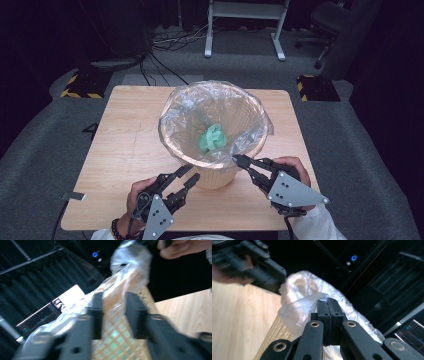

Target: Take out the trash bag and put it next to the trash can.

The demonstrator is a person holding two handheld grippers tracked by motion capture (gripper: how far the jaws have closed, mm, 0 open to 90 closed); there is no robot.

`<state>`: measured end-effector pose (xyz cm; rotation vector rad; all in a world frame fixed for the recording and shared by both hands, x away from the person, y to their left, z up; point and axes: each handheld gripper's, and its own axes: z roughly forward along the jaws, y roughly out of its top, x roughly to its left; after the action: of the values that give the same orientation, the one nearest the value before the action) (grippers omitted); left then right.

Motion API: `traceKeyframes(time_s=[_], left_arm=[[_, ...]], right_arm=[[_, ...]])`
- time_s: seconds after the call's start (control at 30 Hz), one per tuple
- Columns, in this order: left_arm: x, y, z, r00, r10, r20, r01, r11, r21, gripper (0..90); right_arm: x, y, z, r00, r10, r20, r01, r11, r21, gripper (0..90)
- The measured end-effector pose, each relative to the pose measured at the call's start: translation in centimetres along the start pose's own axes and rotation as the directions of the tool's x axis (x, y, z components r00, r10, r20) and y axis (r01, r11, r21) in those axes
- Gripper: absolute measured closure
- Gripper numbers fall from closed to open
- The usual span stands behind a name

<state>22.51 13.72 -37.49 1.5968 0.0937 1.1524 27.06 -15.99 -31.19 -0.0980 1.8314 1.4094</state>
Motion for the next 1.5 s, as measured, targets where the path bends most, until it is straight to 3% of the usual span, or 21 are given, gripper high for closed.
traceKeyframes(time_s=[0.07, 0.27, 0.4, 0.57, 0.73, 0.8, 0.87, 0.9, 1.1, 1.2, 1.3, 1.37, 1.5], left_arm=[[-0.1, 0.2, 0.1, 0.9999, -0.010, 0.006, 0.010, 0.9999, -0.006, 51.2], [0.1, 0.7, 0.2, 0.9989, -0.045, -0.010, 0.045, 0.9984, -0.034, 45.4], [-0.3, 1.1, 0.6, 0.9999, -0.010, -0.014, 0.009, 0.9994, -0.033, 45.3], [-0.7, 1.7, 1.1, 0.9996, 0.011, 0.026, -0.009, 0.9989, -0.047, 64.7], [-0.1, 2.1, 1.3, 0.9978, -0.035, 0.056, 0.037, 0.9984, -0.043, 78.2], [-0.1, 2.2, 1.3, 0.9977, -0.030, 0.061, 0.032, 0.9984, -0.046, 84.2], [0.0, 2.3, 1.2, 0.9984, -0.016, 0.054, 0.018, 0.9991, -0.039, 89.7], [0.1, 2.3, 1.2, 0.9983, -0.012, 0.057, 0.014, 0.9993, -0.035, 89.8], [1.6, 2.5, 0.5, 0.9992, -0.026, 0.032, 0.027, 0.9990, -0.036, 90.0], [2.5, 2.3, 0.5, 0.9992, -0.038, 0.014, 0.038, 0.9989, -0.028, 90.0], [3.5, 2.0, 0.5, 0.9986, -0.052, 0.003, 0.052, 0.9983, -0.027, 90.0], [4.0, 1.8, 0.4, 0.9987, -0.048, -0.016, 0.048, 0.9986, -0.021, 90.0], [4.8, 1.4, 0.4, 0.9956, -0.089, -0.027, 0.089, 0.9960, -0.012, 90.0]], right_arm=[[-0.2, 0.3, 0.2, 0.9995, 0.023, 0.020, -0.023, 1.000, -0.020, 90.0], [-0.5, 1.3, 1.0, 0.9943, 0.069, 0.081, -0.065, 0.997, -0.046, 90.0], [-0.3, 1.7, 1.7, 0.9928, 0.085, 0.084, -0.083, 0.996, -0.036, 90.0], [0.7, 2.2, 2.2, 0.9967, 0.079, 0.016, -0.079, 0.996, -0.035, 90.0], [1.5, 2.3, 2.4, 0.9970, 0.070, -0.031, -0.072, 0.997, -0.038, 90.0], [1.7, 2.3, 2.4, 0.9975, 0.064, -0.030, -0.065, 0.997, -0.038, 89.4], [1.7, 2.2, 2.3, 0.9967, 0.072, -0.038, -0.073, 0.996, -0.041, 80.6], [1.7, 2.2, 2.2, 0.9974, 0.071, -0.013, -0.072, 0.996, -0.046, 76.2], [0.6, 0.7, 0.6, 0.9940, 0.106, 0.028, -0.105, 0.994, -0.032, 60.4], [0.2, -0.4, -0.3, 0.9911, 0.093, 0.095, -0.092, 0.996, -0.009, 56.3], [-0.3, -1.7, -1.2, 0.9898, 0.094, 0.107, -0.096, 0.995, 0.017, 57.0], [-0.8, -2.5, -2.0, 0.9857, 0.135, 0.100, -0.136, 0.991, 0.001, 55.6], [-1.4, -3.9, -3.1, 0.9823, 0.148, 0.115, -0.153, 0.988, 0.030, 53.8]])
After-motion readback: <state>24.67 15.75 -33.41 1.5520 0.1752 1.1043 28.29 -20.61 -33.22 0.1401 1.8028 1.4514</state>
